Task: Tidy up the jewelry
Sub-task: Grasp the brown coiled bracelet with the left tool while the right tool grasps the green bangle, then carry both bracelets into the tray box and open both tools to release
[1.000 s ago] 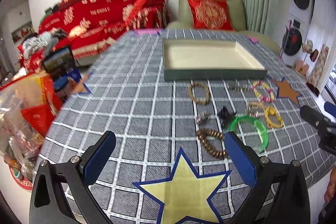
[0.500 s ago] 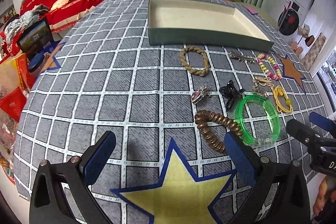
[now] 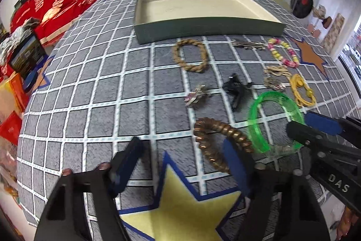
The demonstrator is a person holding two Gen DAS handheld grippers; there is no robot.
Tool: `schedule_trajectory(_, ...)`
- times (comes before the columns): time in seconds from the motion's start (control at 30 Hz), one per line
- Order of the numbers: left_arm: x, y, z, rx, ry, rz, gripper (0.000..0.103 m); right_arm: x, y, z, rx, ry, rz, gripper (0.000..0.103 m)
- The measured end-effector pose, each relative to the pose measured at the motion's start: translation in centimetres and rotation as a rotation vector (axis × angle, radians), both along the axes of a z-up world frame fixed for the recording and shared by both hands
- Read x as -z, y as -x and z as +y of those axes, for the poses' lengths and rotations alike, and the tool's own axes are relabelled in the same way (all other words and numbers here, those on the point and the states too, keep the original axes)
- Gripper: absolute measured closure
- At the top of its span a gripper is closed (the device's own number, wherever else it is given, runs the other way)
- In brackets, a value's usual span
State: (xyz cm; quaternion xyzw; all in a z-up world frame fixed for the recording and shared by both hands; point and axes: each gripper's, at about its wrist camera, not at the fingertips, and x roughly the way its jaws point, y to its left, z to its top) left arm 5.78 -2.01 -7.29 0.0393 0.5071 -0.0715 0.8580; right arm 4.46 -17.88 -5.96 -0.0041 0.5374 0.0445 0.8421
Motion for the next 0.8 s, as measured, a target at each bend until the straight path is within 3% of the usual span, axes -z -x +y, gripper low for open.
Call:
schedule_trajectory(0.1,-0.2,0.2,-0.7,0.041,0.005,-0.009,0.049,-0.1,0.1,0.0,-0.008,0.003,-0.001,0.073)
schedule_trajectory(0.13,-0.3,0.2,-0.9,0.052,0.006,-0.014,0.063,-0.1,0.1,-0.1,-0.009,-0.006,-0.003,0.084)
schedule_trajectory(0.17,-0.3,0.2,-1.2,0.06,0.001,-0.015,0.069,-0.1,0.1,-0.2,-0.008,-0.016,-0.004,0.092)
schedule_trajectory(0.23,-0.4,0.3,-1.3,0.078,0.03,-0.014,0.081,-0.1,0.2,-0.7,-0.004,-0.046,-0.005,0.095)
schedule_trajectory(0.4,-1.4,0.6,-0.1,0.088,0.179,-0.03,0.081,-0.7,0.8,-1.8,-0.008,-0.119,-0.033,0.095)
schedule_trajectory(0.8,-7.2,-1.2,1.8,0.067,0.275,-0.126,0.081,-4.5,-1.5,-4.8,0.034,-0.219,-0.096,0.095)
